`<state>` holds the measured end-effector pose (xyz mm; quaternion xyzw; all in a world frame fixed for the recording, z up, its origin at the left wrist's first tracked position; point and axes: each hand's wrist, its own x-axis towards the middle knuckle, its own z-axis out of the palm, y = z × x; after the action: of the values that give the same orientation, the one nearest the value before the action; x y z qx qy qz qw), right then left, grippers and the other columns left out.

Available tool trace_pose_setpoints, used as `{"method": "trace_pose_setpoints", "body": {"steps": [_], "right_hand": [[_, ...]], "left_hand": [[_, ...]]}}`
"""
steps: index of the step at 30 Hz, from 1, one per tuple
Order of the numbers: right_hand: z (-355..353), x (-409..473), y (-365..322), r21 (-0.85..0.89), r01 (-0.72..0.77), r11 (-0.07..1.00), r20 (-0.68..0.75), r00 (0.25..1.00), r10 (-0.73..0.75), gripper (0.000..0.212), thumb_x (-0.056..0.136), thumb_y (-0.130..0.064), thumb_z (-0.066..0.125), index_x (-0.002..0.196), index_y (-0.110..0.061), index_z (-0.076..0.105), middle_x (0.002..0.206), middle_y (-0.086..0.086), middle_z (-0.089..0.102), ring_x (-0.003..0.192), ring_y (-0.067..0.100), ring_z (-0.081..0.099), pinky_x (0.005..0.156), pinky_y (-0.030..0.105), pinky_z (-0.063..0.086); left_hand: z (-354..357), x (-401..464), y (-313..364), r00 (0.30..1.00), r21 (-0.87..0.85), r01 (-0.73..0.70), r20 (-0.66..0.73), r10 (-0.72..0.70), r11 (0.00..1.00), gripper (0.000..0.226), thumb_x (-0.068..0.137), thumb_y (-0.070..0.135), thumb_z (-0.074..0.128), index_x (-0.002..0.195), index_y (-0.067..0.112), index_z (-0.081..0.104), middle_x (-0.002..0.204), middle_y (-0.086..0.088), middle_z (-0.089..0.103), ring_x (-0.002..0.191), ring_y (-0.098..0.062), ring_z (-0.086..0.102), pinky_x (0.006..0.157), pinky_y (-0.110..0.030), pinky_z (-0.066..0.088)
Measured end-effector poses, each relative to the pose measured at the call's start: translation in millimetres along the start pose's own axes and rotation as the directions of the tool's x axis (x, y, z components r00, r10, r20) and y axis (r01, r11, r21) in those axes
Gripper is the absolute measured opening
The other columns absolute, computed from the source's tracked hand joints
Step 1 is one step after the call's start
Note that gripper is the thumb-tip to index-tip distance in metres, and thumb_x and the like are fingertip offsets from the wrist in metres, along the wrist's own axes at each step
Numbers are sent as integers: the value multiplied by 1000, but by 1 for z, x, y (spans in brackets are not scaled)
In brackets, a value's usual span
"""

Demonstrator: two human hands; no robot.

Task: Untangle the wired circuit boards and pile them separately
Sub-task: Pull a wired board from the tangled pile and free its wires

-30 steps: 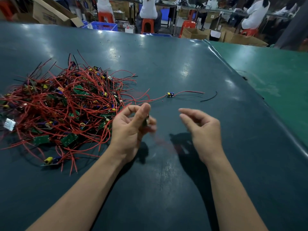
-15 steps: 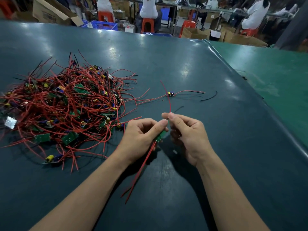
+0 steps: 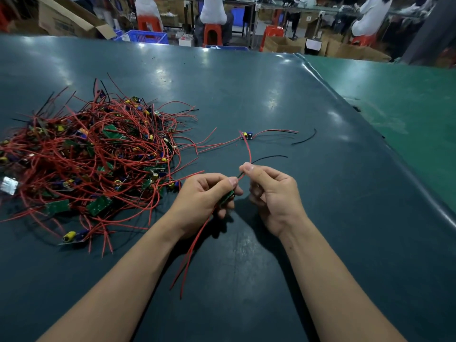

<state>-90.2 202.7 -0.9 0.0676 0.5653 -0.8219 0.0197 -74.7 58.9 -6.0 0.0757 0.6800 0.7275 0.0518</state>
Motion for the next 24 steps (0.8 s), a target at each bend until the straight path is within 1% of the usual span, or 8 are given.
{"method": "trace_pose_setpoints", "body": {"steps": [3,7,11,13,15,18,21,24], "right_hand": [[-11,8,-7,111,35,993,-109,994,-23,12,84,-10,72,73,-6,68,50,-5,45,39,5,30,34,15,22],[-24,16,-11,256,83,963,-269,963,-12,13,85,-4,71,74,-6,65,70,1,65,41,4,34,34,15,24],[-31,23,-16,325,144,934,-408,913,1,16,89,-8,70,76,-9,60,66,0,56,40,5,35,34,16,25],[-32,21,-18,268,88,959,-328,945,5,19,90,-23,69,81,-7,63,61,-3,47,39,3,32,33,15,22],[-24,11,-12,59,-45,997,-104,993,51,34,79,-39,70,85,-6,69,56,-6,45,37,0,29,31,13,19],[-6,-4,0,-114,-127,985,173,974,145,23,74,-32,72,77,-10,75,54,-4,51,36,1,30,30,12,19],[-4,-4,-2,-115,-106,988,188,974,127,15,79,-24,71,74,-11,76,50,-4,50,37,2,31,31,12,20],[-11,4,-8,-31,-68,997,54,996,69,14,82,-20,71,78,-6,71,56,-6,59,37,1,32,31,12,21]], "left_hand": [[-2,-1,0,997,30,-14,70,11,999,26,84,33,62,65,19,73,51,-1,58,40,-13,47,42,-17,38],[-3,-3,-2,991,48,-38,129,31,998,25,89,27,66,67,17,73,52,-3,60,42,-15,49,44,-19,41],[-4,-3,-3,998,-7,-42,41,42,999,29,93,19,62,65,15,72,51,-4,59,39,-15,48,41,-18,39],[-2,-1,-4,998,-54,-46,-44,44,997,30,97,14,56,70,12,70,53,-4,58,37,-13,46,40,-17,37],[1,0,-4,996,-49,-53,-80,49,997,27,98,13,53,77,5,68,55,-5,59,36,-13,45,40,-18,38],[1,-3,-4,997,71,-71,-20,72,995,25,98,11,55,80,-1,65,55,-4,61,36,-16,48,35,-22,42],[1,-5,-3,998,128,-69,18,67,989,25,98,11,57,77,5,68,54,-2,61,36,-15,50,35,-20,40],[-1,-3,-2,999,91,-49,22,47,995,31,96,12,58,68,12,70,51,-3,59,34,-12,46,38,-15,36]]}}
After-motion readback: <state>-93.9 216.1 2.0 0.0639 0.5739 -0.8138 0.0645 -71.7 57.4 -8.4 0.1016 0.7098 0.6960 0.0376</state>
